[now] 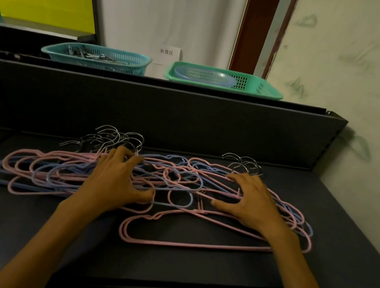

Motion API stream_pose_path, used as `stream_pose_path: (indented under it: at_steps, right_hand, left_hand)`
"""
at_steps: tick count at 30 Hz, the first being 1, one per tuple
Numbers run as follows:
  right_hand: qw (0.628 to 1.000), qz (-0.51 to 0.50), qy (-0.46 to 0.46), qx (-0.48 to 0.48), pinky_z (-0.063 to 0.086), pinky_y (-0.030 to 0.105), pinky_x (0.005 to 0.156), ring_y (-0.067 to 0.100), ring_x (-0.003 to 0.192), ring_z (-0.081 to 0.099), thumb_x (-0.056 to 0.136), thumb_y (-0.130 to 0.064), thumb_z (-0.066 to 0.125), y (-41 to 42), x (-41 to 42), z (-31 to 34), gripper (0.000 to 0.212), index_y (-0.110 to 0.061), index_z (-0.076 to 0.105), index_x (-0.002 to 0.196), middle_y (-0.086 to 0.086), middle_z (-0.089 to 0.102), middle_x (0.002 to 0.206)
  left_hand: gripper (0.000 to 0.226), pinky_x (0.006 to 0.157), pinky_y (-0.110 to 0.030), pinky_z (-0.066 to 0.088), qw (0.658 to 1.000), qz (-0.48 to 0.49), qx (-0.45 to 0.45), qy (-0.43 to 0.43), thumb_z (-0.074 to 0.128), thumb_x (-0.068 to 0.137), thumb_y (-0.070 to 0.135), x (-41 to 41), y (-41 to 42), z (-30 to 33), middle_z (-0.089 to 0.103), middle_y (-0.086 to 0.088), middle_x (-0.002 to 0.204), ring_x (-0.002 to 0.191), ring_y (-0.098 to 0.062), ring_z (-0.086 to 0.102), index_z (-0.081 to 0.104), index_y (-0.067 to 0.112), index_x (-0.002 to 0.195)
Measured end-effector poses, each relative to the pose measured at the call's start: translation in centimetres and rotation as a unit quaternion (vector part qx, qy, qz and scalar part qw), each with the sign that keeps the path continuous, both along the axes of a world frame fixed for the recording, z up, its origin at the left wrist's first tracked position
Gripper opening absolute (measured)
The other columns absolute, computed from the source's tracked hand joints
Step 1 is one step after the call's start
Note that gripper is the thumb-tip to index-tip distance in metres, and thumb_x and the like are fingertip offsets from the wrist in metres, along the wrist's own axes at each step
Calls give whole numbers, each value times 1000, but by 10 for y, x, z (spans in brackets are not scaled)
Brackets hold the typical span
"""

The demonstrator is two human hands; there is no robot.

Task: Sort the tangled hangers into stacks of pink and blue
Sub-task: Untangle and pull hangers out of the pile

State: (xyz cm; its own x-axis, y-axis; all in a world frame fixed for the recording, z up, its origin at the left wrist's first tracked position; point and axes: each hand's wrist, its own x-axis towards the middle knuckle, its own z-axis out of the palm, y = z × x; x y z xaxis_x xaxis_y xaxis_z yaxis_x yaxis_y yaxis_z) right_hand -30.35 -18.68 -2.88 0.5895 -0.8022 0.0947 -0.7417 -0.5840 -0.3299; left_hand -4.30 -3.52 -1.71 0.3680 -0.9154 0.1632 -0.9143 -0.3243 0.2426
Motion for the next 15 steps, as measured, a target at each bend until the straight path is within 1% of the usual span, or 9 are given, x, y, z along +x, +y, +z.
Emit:
stream_pose_path:
  at_steps: [4, 8, 11, 15]
  right_hand:
    - [999, 15, -4, 30, 29, 35, 108, 13, 131, 30, 67, -69, 64, -3, -11, 7, 83, -34, 38, 138, -5, 34, 143]
    - [997, 33, 5, 67, 31, 34, 108, 13, 131, 32, 64, -71, 64, -3, -23, 6, 81, -40, 39, 135, -6, 35, 143]
    - [996, 45, 5, 78, 27, 35, 110, 11, 134, 28, 60, -76, 61, -2, -29, 5, 84, -43, 39, 134, -10, 33, 145]
    - [996, 51, 4, 79, 25, 38, 113, 9, 138, 20, 60, -79, 60, 0, -36, 1, 86, -45, 37, 136, -13, 28, 149]
  left_hand:
    - [94, 105, -35, 30, 1000, -13, -17, 14, 65, 66, 69, 2, 3, -1, 28, 0, 138, 125, -19, 27, 32, 28, 143]
    - [93, 104, -34, 30, 999, -20, -29, 3, 65, 66, 69, 1, 5, -3, 28, 1, 139, 125, -19, 26, 32, 28, 143]
    - [99, 104, -36, 29, 999, -28, -37, -6, 60, 61, 77, 2, 6, -5, 30, 0, 137, 124, -20, 29, 34, 28, 142]
    - [95, 105, -36, 28, 998, -21, -47, -24, 65, 64, 71, 1, 5, -8, 31, -1, 137, 125, -21, 31, 35, 26, 142]
